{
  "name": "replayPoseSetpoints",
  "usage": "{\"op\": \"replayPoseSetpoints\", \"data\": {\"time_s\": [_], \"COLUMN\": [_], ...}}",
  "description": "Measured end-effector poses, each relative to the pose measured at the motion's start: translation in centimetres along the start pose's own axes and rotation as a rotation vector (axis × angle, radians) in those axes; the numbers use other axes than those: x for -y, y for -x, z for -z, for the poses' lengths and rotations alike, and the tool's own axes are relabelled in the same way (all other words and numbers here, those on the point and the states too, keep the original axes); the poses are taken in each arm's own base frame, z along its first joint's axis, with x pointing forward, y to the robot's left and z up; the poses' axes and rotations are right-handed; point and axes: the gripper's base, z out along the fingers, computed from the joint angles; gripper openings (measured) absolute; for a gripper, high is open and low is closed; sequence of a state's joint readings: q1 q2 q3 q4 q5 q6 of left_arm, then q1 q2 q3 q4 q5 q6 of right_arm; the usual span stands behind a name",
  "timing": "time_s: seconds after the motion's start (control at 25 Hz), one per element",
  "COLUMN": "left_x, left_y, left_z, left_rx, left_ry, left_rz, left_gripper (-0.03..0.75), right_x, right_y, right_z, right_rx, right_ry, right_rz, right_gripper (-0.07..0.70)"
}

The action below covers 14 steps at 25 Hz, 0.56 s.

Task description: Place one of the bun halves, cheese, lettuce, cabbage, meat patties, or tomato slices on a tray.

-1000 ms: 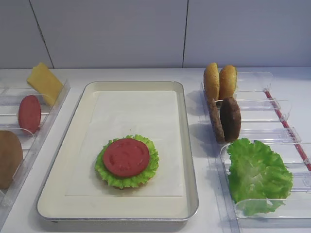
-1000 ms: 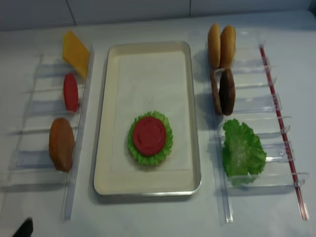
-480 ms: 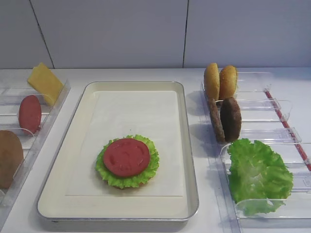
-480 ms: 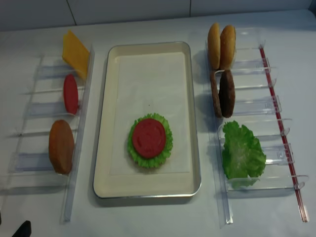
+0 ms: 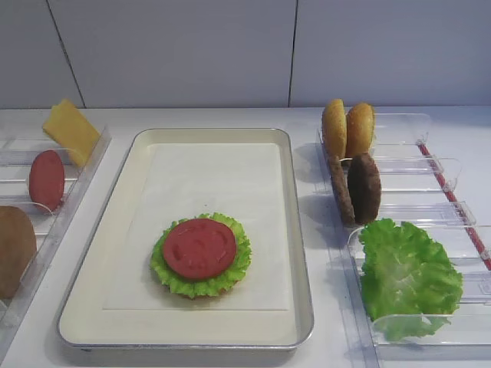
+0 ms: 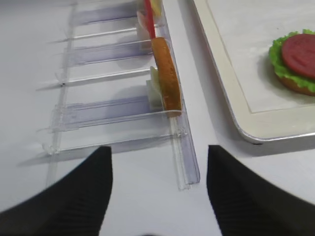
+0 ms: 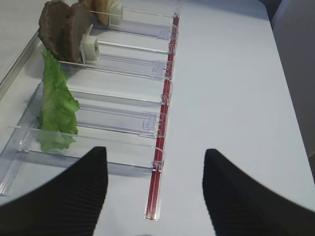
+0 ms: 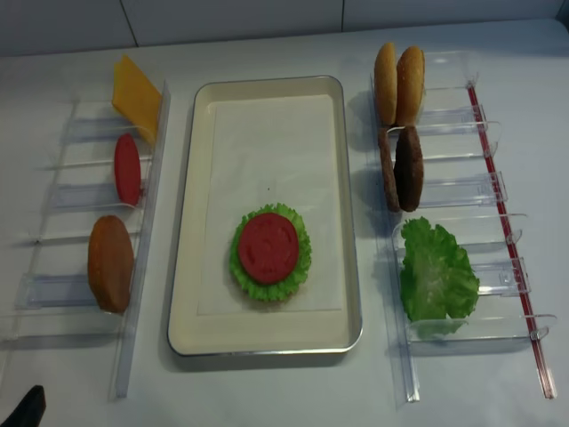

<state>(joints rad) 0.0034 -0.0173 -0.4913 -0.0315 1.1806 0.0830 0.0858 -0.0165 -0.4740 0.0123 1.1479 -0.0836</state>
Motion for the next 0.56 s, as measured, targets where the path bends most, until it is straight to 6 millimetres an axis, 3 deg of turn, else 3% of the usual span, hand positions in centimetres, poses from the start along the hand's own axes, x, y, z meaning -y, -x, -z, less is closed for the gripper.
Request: {"op": "replayPoseSetpoints", "data": {"time_s": [0.56], "left_x": [0.01], "left_y": [0.0], "left_z": [0.0], "left_rx": [0.0], "left_ry": [0.009], "left_rz": [0.006], "left_gripper": [0.382], "right_x": [0.0], "right_y": [0.0], "right_z": [0.0], "right_rx": [0.0], "right_ry": [0.0], "right_rz": [0.0], "right_gripper": [0.451]}}
